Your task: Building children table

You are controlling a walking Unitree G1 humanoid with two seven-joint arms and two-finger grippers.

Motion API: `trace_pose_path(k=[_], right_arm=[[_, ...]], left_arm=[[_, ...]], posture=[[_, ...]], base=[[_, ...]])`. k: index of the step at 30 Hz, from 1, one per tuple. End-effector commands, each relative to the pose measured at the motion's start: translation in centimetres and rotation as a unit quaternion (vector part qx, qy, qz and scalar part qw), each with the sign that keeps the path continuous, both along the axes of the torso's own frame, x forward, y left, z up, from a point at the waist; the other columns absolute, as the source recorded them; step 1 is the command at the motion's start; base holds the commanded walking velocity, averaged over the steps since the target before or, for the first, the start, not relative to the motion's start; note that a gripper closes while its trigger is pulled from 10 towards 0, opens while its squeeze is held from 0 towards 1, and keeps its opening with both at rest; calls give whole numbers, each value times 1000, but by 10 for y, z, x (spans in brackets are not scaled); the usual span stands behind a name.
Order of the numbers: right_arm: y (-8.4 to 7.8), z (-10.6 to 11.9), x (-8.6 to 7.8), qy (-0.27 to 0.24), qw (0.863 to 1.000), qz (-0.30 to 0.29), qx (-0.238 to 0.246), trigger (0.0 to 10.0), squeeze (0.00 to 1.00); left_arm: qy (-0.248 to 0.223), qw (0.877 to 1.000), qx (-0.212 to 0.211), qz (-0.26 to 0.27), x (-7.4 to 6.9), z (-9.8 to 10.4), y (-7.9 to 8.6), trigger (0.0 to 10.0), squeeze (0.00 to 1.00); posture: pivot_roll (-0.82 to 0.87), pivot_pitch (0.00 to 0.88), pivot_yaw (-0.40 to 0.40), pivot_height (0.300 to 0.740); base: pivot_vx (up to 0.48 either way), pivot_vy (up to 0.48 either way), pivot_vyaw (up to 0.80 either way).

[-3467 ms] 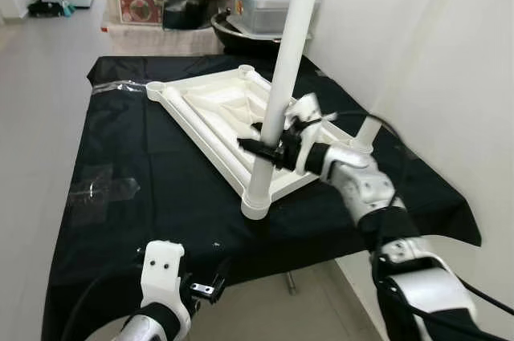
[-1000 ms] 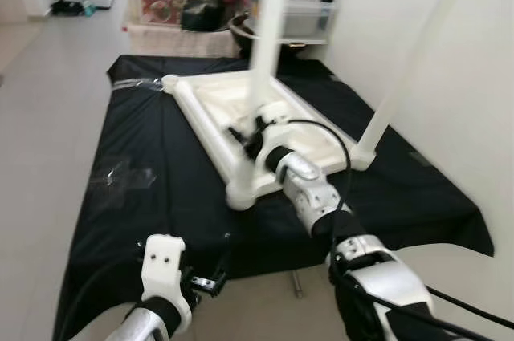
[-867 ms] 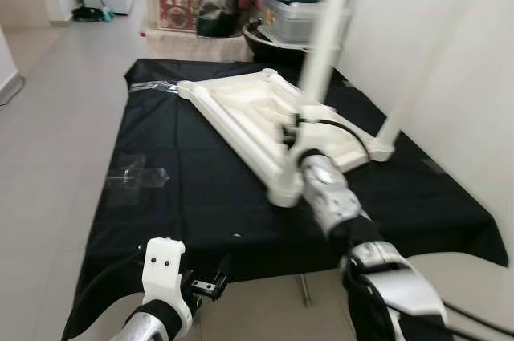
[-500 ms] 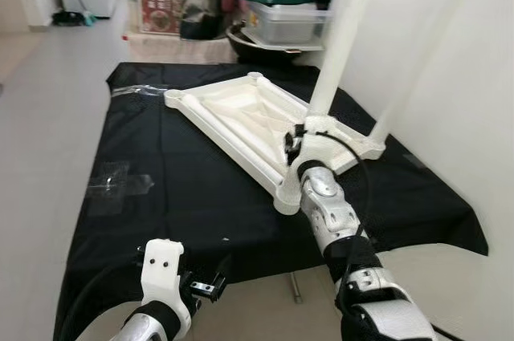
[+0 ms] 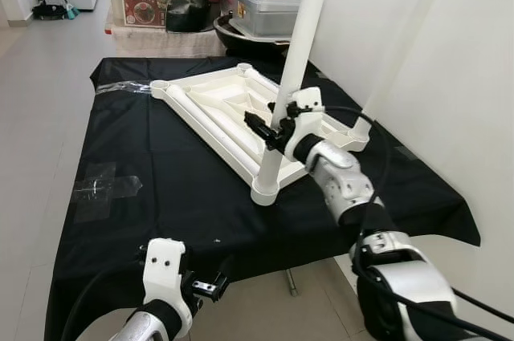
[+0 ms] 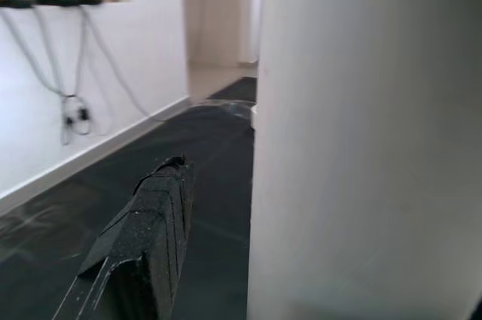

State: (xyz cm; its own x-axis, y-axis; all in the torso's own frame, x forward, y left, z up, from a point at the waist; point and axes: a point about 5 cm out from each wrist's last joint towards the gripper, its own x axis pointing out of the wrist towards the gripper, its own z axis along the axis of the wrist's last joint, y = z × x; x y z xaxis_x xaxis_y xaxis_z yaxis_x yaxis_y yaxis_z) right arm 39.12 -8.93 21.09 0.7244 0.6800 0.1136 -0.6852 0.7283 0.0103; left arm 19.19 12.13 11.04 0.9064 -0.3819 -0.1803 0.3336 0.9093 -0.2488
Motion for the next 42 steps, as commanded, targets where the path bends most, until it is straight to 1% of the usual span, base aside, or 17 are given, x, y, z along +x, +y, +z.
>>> trace_pose_path(k=[1, 4, 5, 7, 13, 16, 17, 19, 20, 22, 29, 30, 31, 32, 36, 37, 42], right_arm=[[13, -9, -5, 18, 999, 46, -8, 10000, 0], [24, -15, -11, 19, 996, 89, -11, 7961, 0], [39, -20, -21, 13, 989, 148, -10, 627, 0], [53, -23, -31, 5, 979, 206, -1, 0, 0], [64, -24, -43, -14, 963, 271, 11, 0, 0], [46, -40, -15, 33, 997, 38, -54, 0, 0], [46, -40, -15, 33, 997, 38, -54, 0, 0], [7, -63, 2, 133, 963, -214, -94, 0, 0], [7, -63, 2, 133, 963, -214, -94, 0, 0], [-27, -81, 0, 182, 907, -365, -100, 0, 0], [-25, -89, -8, 186, 903, -377, -89, 0, 0], [-21, -89, -10, 187, 907, -367, -87, 10000, 0], [-11, -82, -9, 170, 926, -332, -57, 10000, 698], [-5, -68, -7, 141, 944, -298, -23, 10000, 1000], [4, -45, -1, 108, 968, -225, 40, 10000, 1000], [4, -33, 4, 96, 976, -188, 52, 10000, 0], [-2, 0, 13, 43, 993, -97, 59, 10000, 0]], left_arm=[[8, 1000, -1, -4, -1, -4, -1, 10000, 0], [8, 1000, 0, -4, -1, -4, -2, 10000, 0], [8, 1000, 0, -3, -1, -3, -2, 10000, 0], [8, 1000, 0, -3, -1, -3, -2, 10000, 0], [9, 1000, -3, -3, -1, -4, -2, 10000, 0], [10, 1000, -5, -4, 0, -4, -3, 10000, 0], [10, 1000, -5, -4, 0, -4, -3, 10000, 0], [10, 1000, -7, -4, 0, -4, -3, 10000, 0], [10, 1000, -7, -4, 0, -4, -3, 10000, 0], [11, 1000, -9, -4, 0, -4, -4, 10000, 0], [11, 1000, -7, -4, 0, -4, -3, 10000, 0], [12, 1000, -6, -4, 0, -4, -2, 10000, 0], [12, 1000, -7, -5, 0, -5, -2, 10000, 0], [12, 1000, -8, -6, 1, -5, -2, 10000, 0], [11, 1000, -8, -7, 1, -5, -2, 10000, 0], [11, 1000, -8, -7, 1, -5, -2, 10000, 0], [10, 1000, -8, -6, 1, -6, -2, 10000, 0]], posture=[[186, 0, -151, 740], [193, 0, -158, 740], [200, 0, -162, 740], [202, 0, -163, 740], [196, 0, -159, 740], [189, 0, -157, 740], [189, 0, -157, 740], [181, 0, -153, 740], [181, 0, -153, 740], [189, 0, -152, 740], [181, 0, -146, 740], [181, 0, -146, 740], [176, 0, -142, 740], [177, 0, -144, 740], [179, 0, -146, 740], [177, 0, -146, 740], [188, 0, -154, 740]], base=[[0, 0, 0], [0, 0, 0], [0, 0, 0], [0, 0, 0], [0, 0, 0], [0, 0, 0], [0, 0, 0], [0, 0, 0], [0, 0, 0], [0, 0, 0], [0, 0, 0], [0, 0, 0], [0, 0, 0], [0, 0, 0], [0, 0, 0], [0, 0, 0], [0, 0, 0]])
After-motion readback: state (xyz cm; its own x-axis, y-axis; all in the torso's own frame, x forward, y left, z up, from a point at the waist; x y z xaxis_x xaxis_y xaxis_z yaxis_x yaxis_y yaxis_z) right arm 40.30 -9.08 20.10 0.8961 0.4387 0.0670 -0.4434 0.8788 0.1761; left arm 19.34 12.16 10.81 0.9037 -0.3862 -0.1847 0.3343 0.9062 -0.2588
